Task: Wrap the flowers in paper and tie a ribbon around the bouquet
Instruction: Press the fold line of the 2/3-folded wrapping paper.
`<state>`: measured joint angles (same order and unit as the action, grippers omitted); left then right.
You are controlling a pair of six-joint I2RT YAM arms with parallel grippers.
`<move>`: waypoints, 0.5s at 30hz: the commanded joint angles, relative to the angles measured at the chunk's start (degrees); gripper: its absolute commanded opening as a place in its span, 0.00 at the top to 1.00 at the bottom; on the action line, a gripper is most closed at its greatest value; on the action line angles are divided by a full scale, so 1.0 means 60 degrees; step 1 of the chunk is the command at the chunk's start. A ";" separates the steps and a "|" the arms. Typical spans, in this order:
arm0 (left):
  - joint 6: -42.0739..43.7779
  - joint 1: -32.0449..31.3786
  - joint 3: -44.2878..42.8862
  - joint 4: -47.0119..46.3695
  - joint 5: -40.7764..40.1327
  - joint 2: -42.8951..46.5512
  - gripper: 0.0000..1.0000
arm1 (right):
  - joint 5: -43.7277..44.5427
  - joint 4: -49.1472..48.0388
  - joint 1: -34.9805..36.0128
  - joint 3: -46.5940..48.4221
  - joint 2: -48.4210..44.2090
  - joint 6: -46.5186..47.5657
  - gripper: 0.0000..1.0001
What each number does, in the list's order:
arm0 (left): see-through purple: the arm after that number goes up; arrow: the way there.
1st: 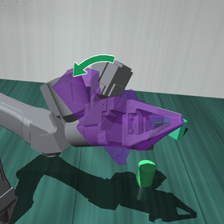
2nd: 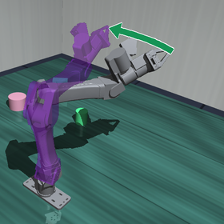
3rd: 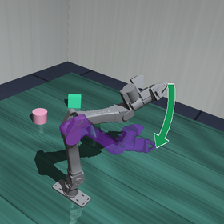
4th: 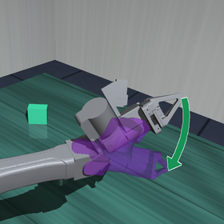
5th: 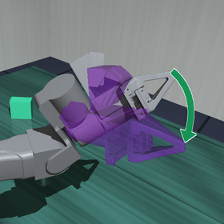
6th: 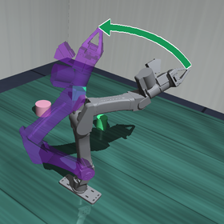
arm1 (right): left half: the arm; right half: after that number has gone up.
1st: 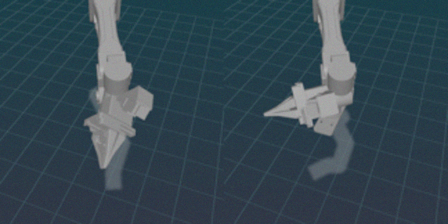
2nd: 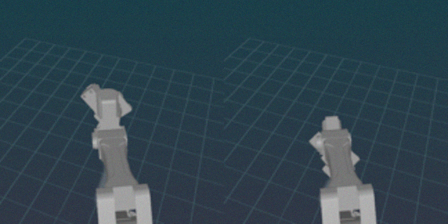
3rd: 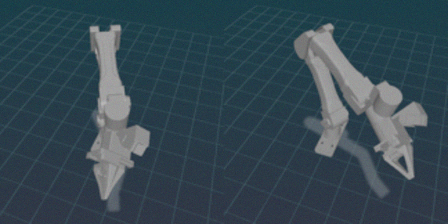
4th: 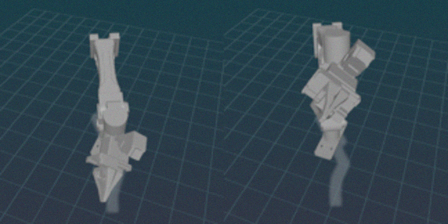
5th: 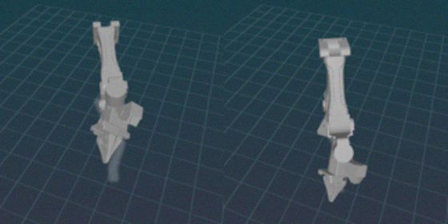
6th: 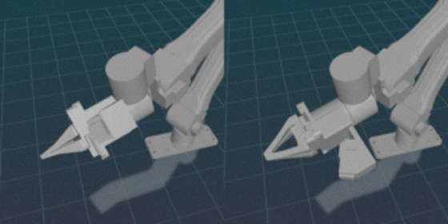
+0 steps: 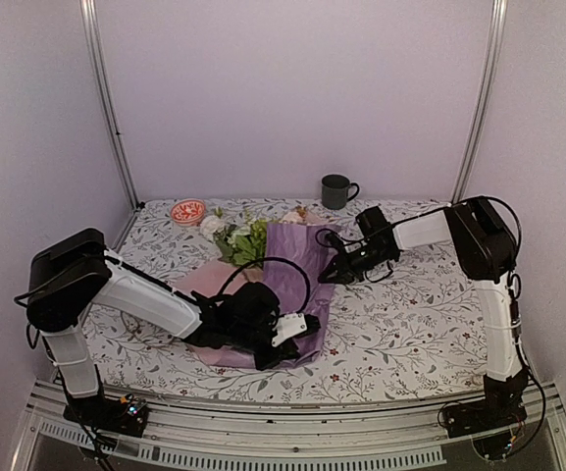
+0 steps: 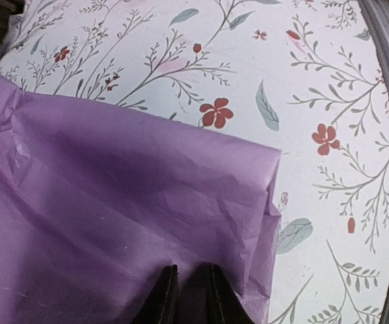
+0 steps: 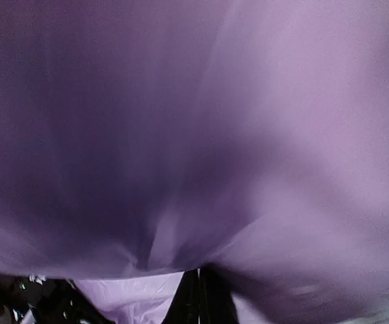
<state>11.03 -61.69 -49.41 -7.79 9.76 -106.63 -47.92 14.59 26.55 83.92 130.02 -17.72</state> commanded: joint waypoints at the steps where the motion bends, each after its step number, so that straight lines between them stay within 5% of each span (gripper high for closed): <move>1: 0.0258 -0.0063 0.0258 0.1573 0.0442 -0.0619 0.85 | 0.0354 0.0998 -0.1416 0.2272 0.1428 0.0334 0.99; 10: 0.0366 0.0131 0.0213 0.1537 0.0799 -0.0693 0.84 | 0.0917 0.1765 -0.2048 0.3579 0.0589 0.0797 1.00; 15: 0.0353 0.0160 0.0183 0.1474 0.0818 -0.0630 0.84 | 0.0575 0.1365 -0.0656 0.1514 -0.1123 0.1685 0.98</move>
<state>12.69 -60.71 -49.78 -7.68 12.64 -106.96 -42.06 22.50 15.51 100.20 132.18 -12.60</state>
